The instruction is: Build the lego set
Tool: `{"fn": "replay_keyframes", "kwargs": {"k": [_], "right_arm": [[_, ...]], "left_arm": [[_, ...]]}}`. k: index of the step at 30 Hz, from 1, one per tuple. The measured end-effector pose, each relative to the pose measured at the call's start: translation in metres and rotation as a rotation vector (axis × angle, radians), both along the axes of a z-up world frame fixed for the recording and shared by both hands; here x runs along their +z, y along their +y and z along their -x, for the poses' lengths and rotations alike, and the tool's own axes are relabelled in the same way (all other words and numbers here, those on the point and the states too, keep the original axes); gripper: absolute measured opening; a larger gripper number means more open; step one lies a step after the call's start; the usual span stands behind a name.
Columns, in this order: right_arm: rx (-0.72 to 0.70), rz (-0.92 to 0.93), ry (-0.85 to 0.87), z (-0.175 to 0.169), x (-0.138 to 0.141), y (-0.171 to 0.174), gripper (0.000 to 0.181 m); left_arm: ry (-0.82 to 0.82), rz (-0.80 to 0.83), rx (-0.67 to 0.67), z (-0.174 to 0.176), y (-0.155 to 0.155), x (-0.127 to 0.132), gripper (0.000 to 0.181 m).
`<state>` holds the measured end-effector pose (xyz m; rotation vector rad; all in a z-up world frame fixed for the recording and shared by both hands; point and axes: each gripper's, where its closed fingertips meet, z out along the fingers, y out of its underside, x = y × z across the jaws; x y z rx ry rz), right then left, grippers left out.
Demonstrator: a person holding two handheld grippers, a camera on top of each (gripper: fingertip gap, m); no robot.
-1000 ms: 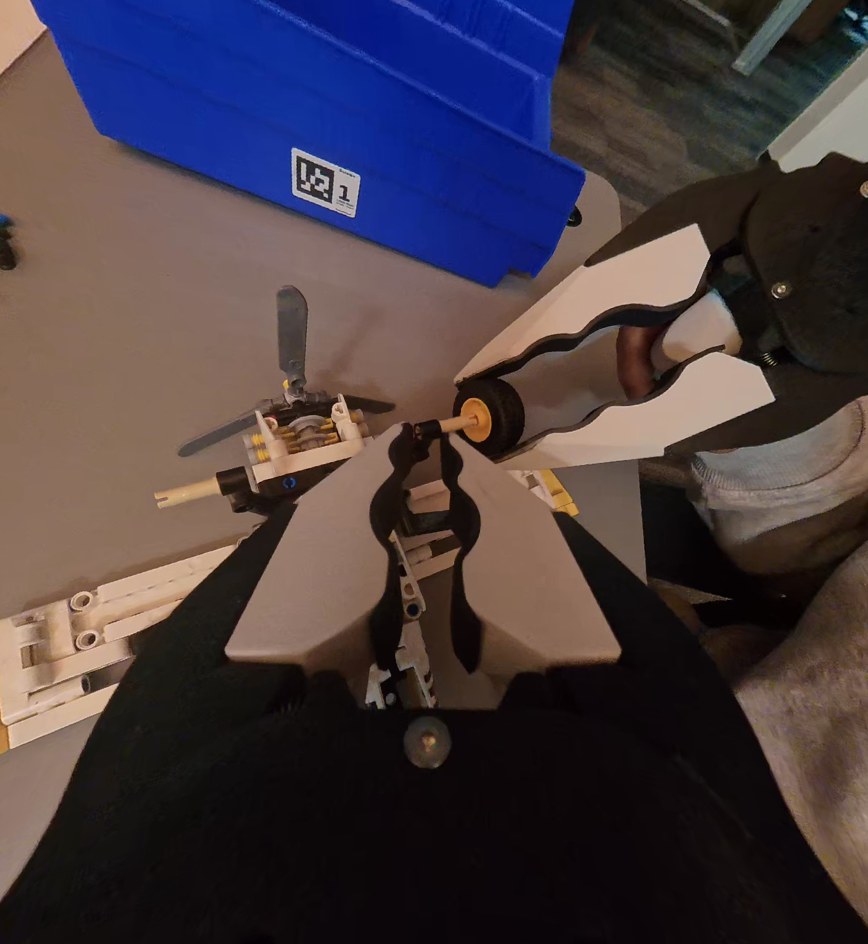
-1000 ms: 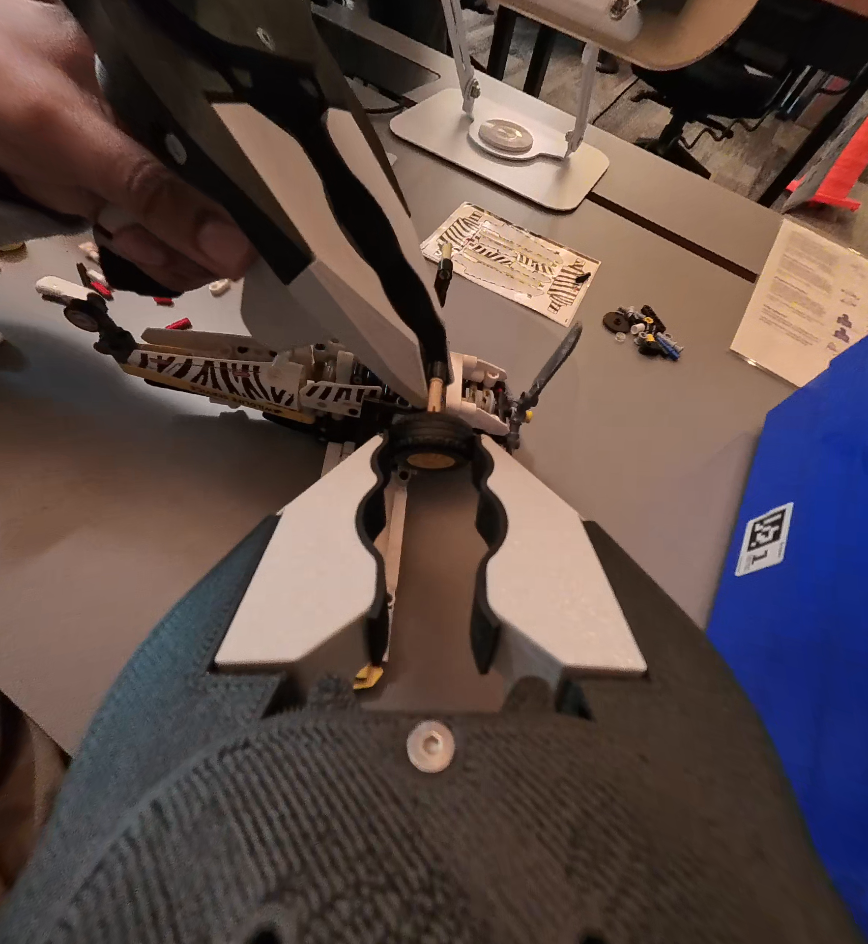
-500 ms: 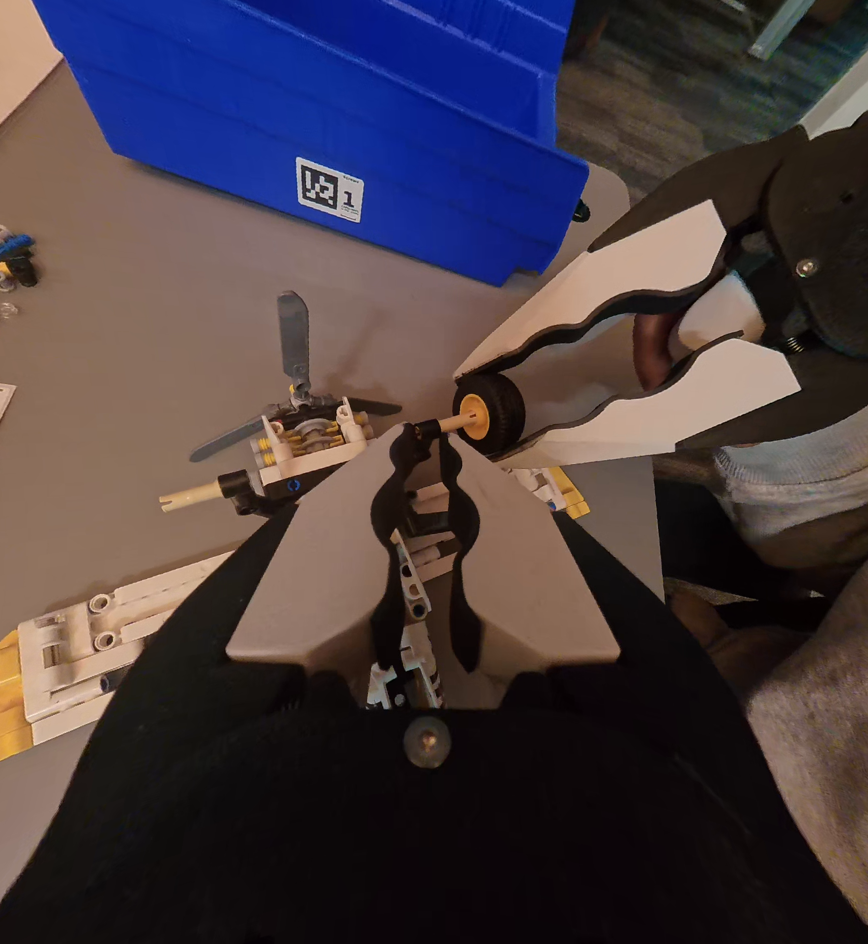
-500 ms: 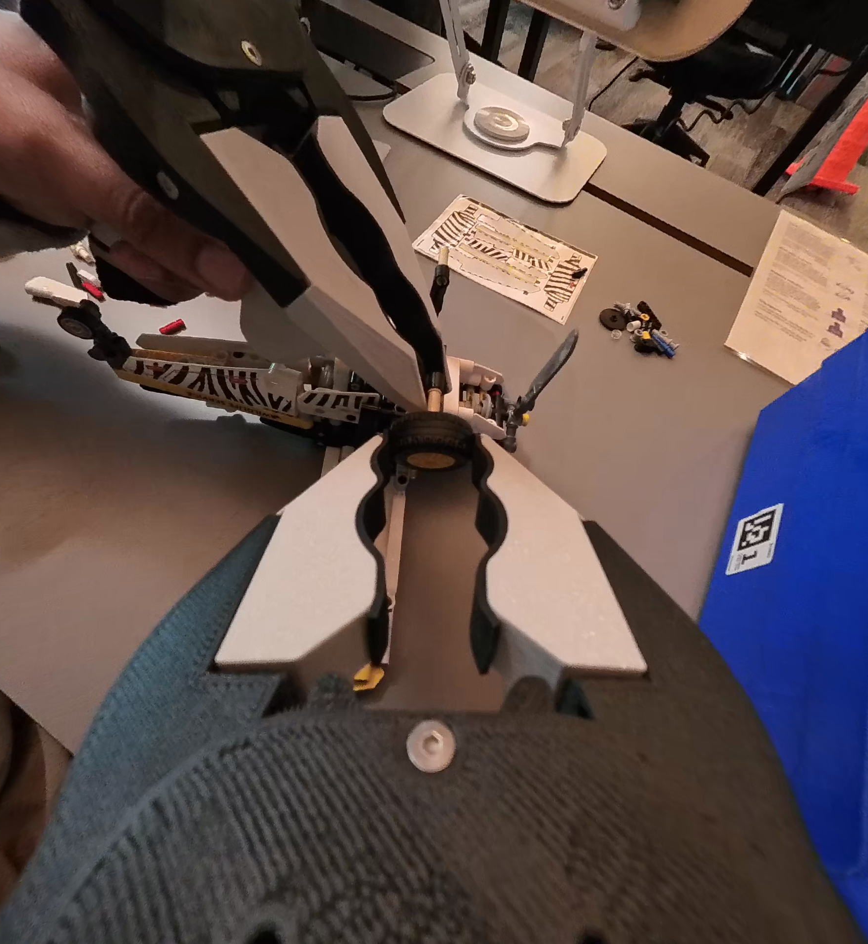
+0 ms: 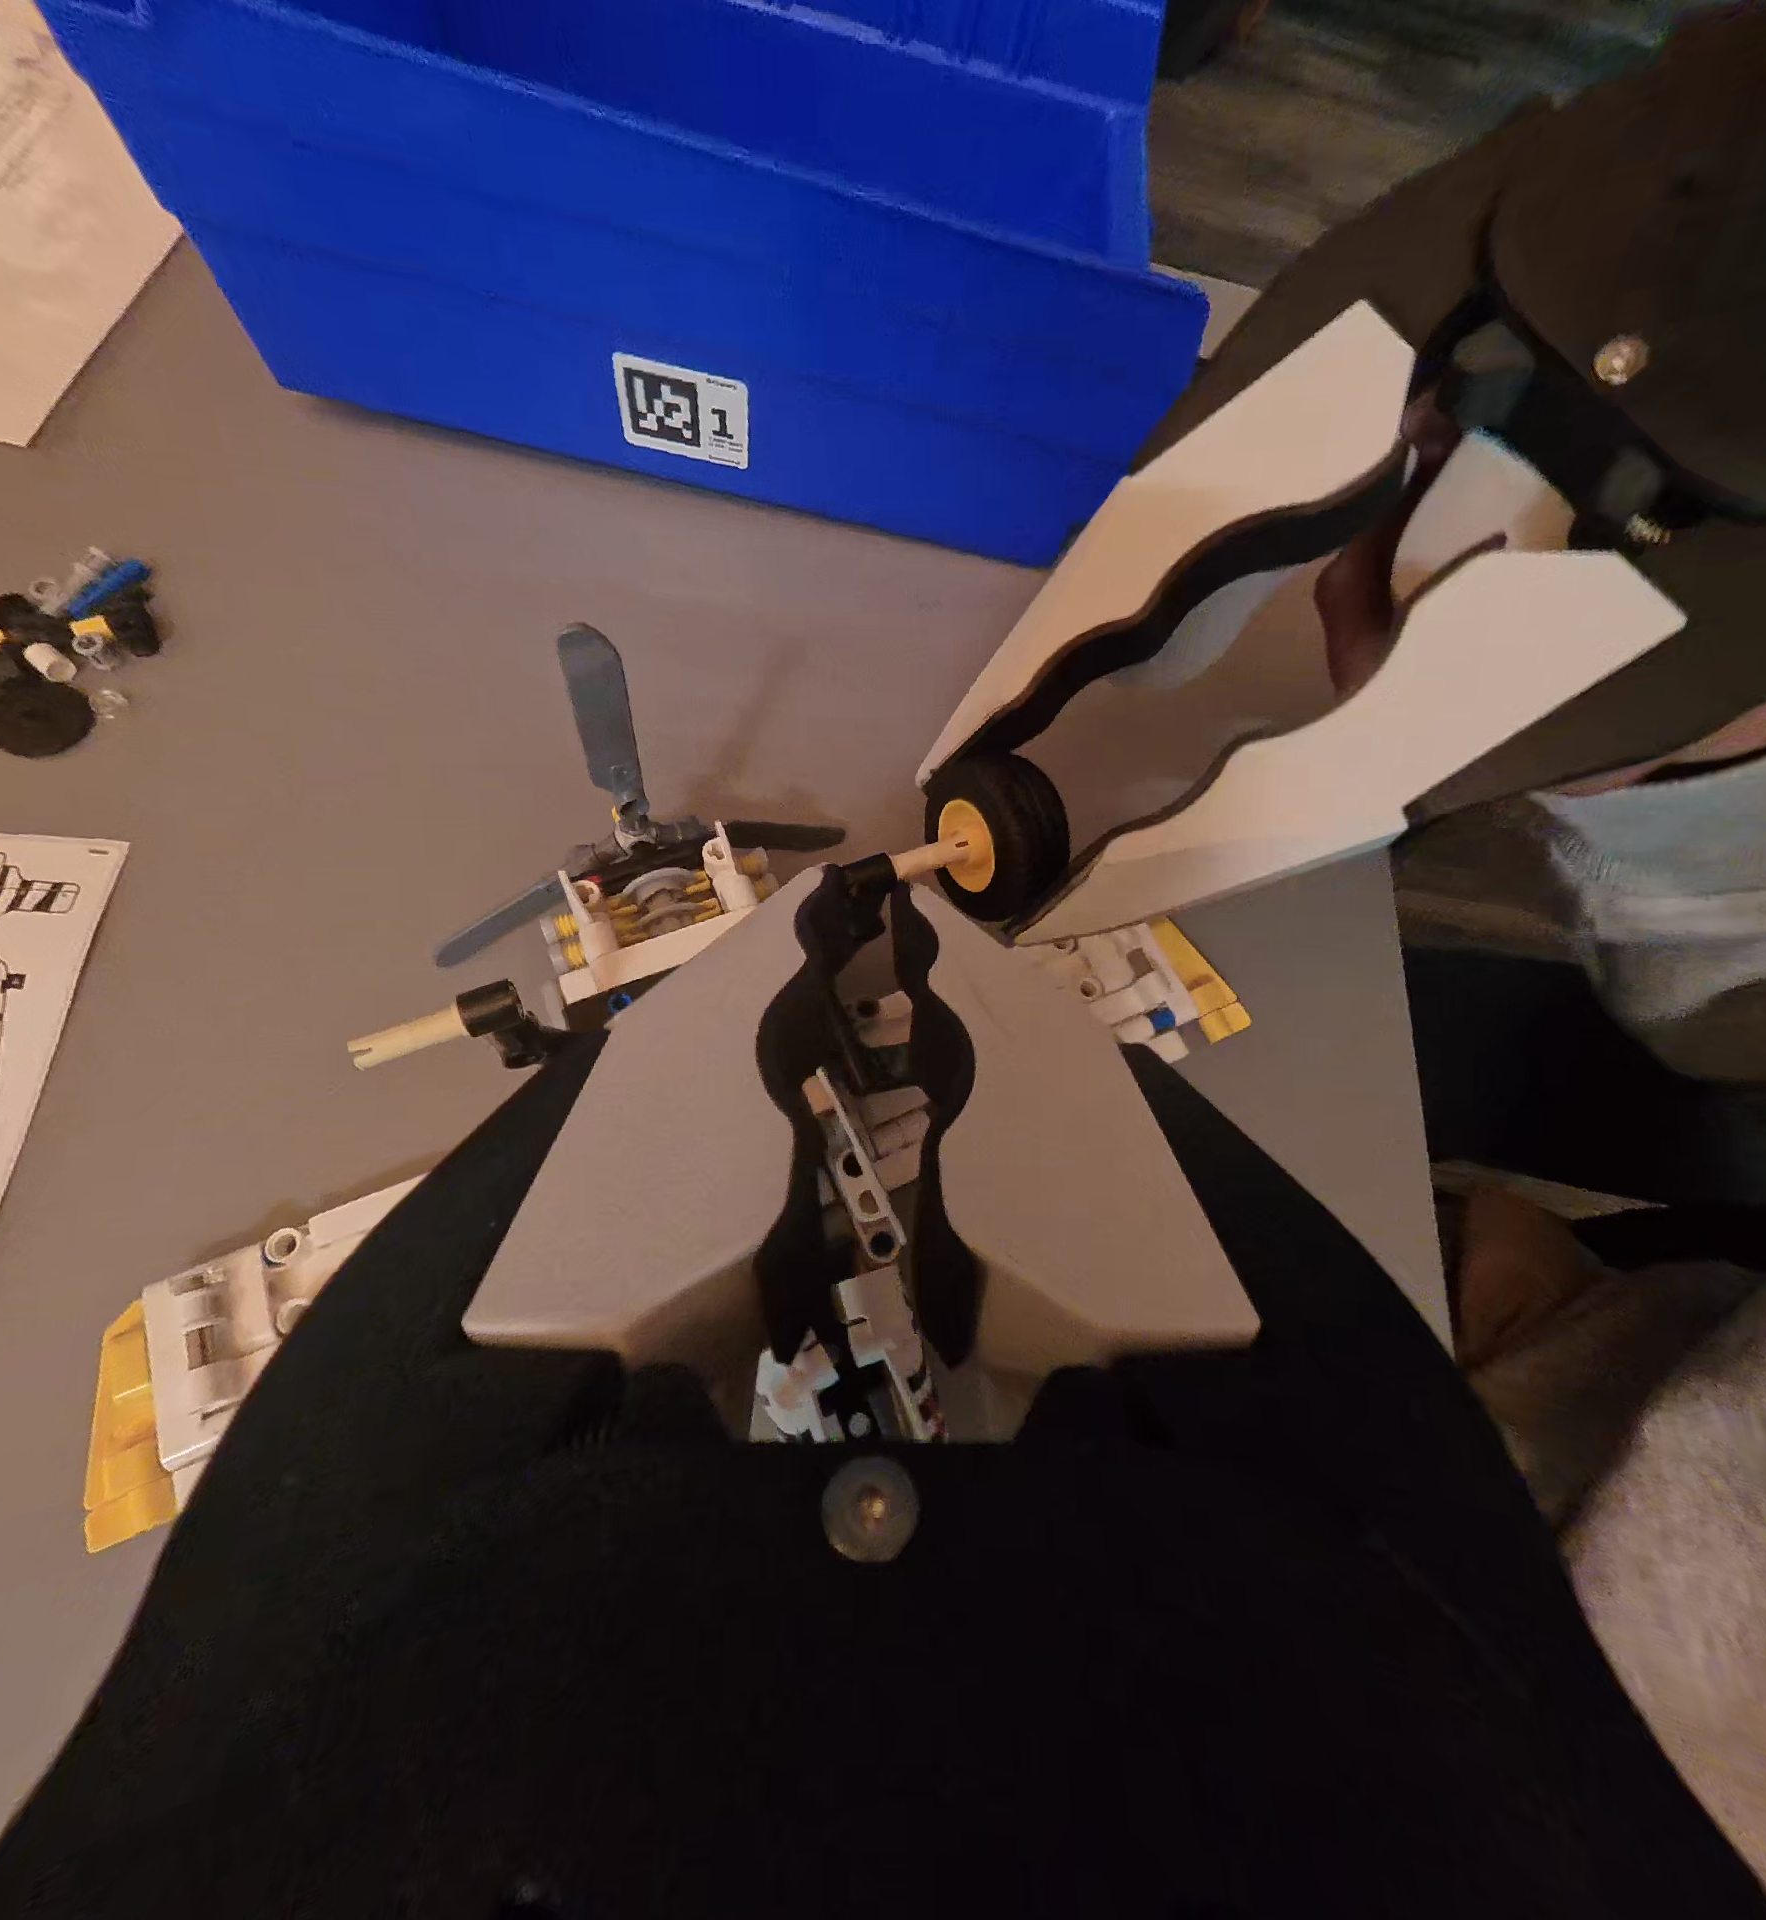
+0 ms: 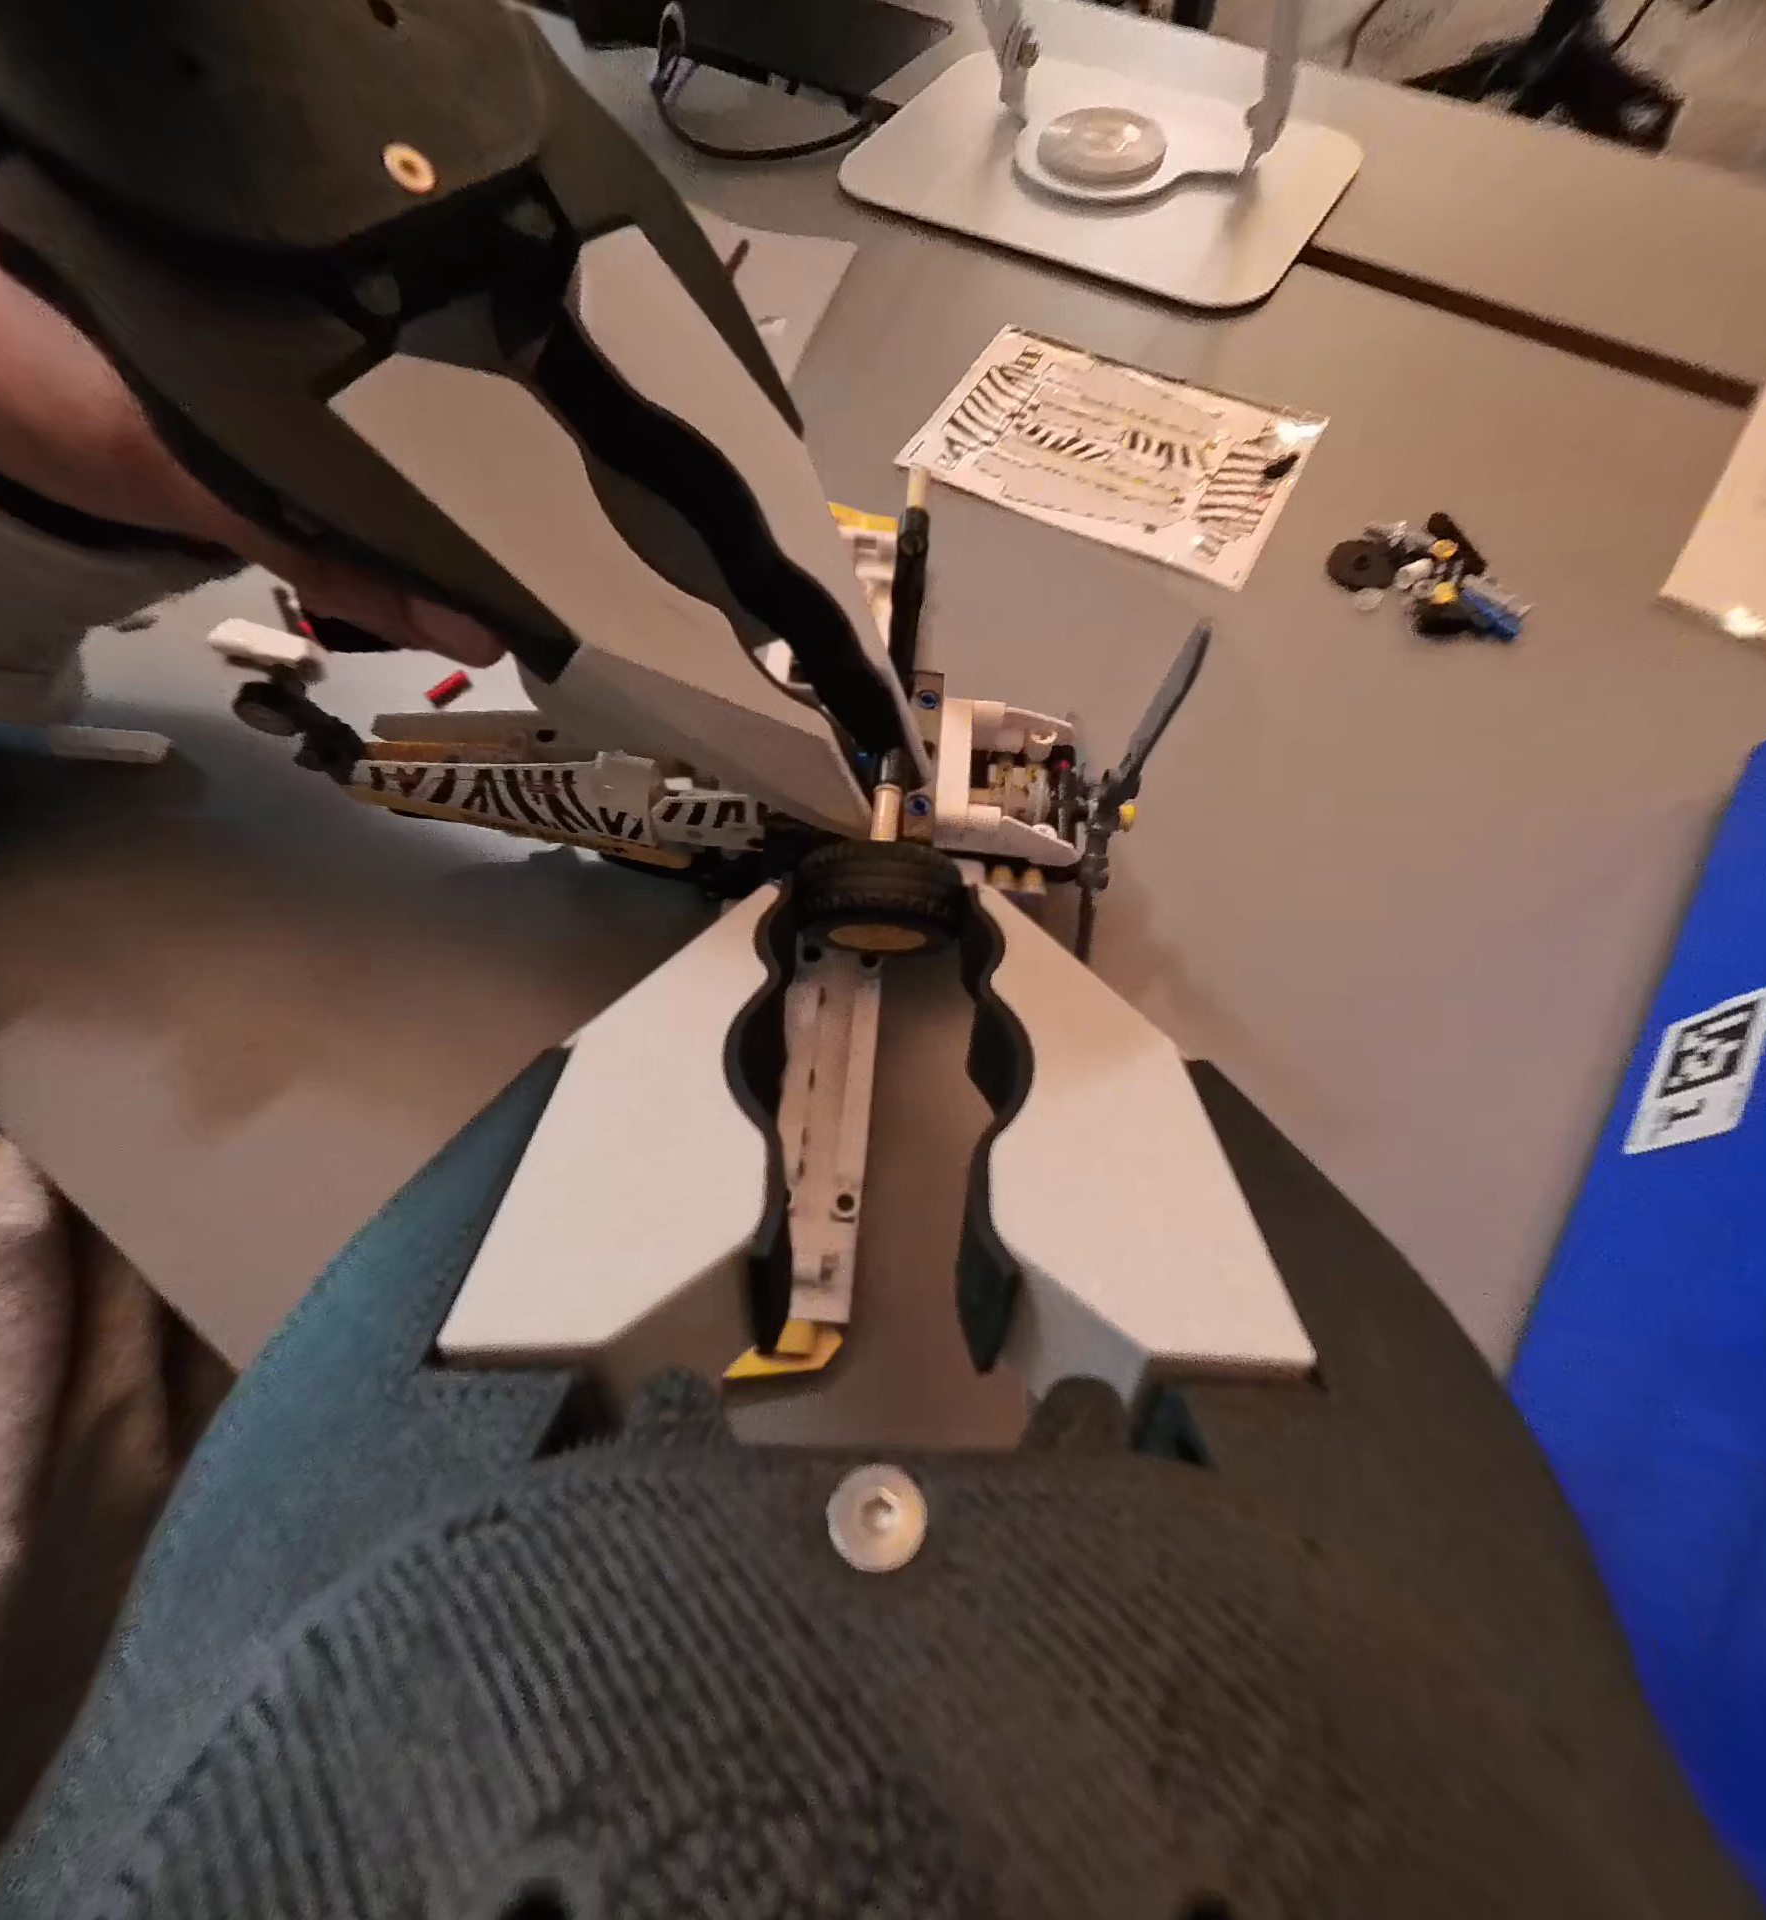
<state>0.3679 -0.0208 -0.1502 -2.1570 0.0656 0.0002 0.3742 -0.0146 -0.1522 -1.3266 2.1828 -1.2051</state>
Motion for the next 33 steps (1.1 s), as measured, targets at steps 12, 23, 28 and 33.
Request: {"fn": "replay_keyframes", "kwargs": {"k": [12,23,28,33], "right_arm": [[0.058,0.095,0.159,-0.0008,0.0018,0.0012,0.03],[0.076,0.133,-0.046,-0.0034,0.0014,0.0015,0.03],[0.087,0.191,-0.217,-0.0053,0.0015,0.0018,0.03],[0.071,0.178,-0.126,-0.0053,0.0017,0.0021,0.03]], "left_arm": [[-0.016,-0.014,0.015,-0.0025,0.0018,0.0002,0.006],[0.022,0.075,0.051,-0.0031,0.0014,0.0005,0.006],[0.018,0.076,0.061,-0.0038,0.0018,0.0007,0.006],[0.005,0.065,0.075,-0.0045,0.0022,0.0009,0.006]]}}
